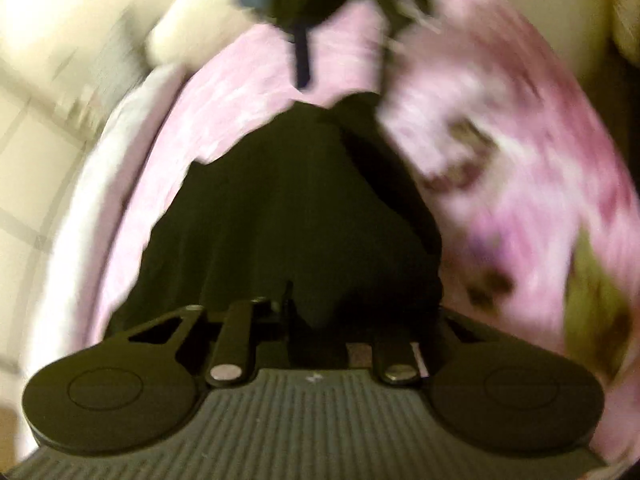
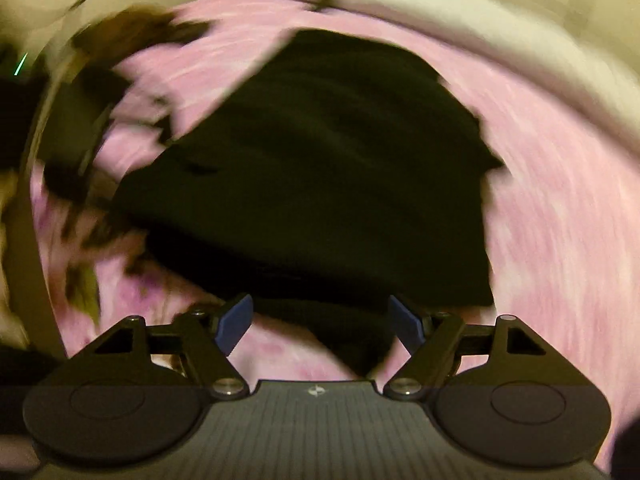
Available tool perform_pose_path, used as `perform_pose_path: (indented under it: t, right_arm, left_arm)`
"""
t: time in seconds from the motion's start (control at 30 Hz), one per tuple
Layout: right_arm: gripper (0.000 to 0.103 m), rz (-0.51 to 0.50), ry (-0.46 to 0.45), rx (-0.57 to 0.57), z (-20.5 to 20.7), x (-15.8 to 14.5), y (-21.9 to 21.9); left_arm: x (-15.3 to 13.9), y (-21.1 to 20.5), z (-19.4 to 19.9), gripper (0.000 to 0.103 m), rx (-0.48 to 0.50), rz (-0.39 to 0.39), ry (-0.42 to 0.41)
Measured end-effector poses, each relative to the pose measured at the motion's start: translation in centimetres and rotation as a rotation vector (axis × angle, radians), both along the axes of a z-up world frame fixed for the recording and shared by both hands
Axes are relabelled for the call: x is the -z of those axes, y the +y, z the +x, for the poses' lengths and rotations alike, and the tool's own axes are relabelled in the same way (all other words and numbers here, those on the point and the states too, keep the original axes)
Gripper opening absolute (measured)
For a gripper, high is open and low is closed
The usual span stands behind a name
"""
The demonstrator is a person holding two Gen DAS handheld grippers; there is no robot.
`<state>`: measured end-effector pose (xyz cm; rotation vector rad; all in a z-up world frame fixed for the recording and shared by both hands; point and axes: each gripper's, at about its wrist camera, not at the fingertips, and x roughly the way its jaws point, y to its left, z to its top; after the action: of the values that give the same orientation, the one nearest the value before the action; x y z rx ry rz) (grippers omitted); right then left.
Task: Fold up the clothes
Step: 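Grasp the folded jacket with the right gripper and lift it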
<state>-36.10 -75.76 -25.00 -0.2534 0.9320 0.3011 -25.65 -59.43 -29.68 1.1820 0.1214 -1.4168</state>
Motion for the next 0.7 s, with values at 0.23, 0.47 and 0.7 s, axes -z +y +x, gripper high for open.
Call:
perform_pose_path:
  t: [0.23,0.47,0.7]
  right_arm:
    - [0.089,-0.319,-0.304,-0.409,-0.4,3.5,6.2]
    - [0.089,-0.336,-0.363,-0.476,-1.1,3.7,7.0]
    - [0.089,-0.276,-0.409,-0.455,-2.7,2.0,7.8]
  left_arm:
    - [-2.5,-0.4,2.1,0.013,-0.131,-0.028,0.186]
    - [-3.7,0.1,3.6,0.013,-0.227,-0.043,0.317]
    - [-4.6,0.0,4.6,0.012,-0.259,-0.043,0.397]
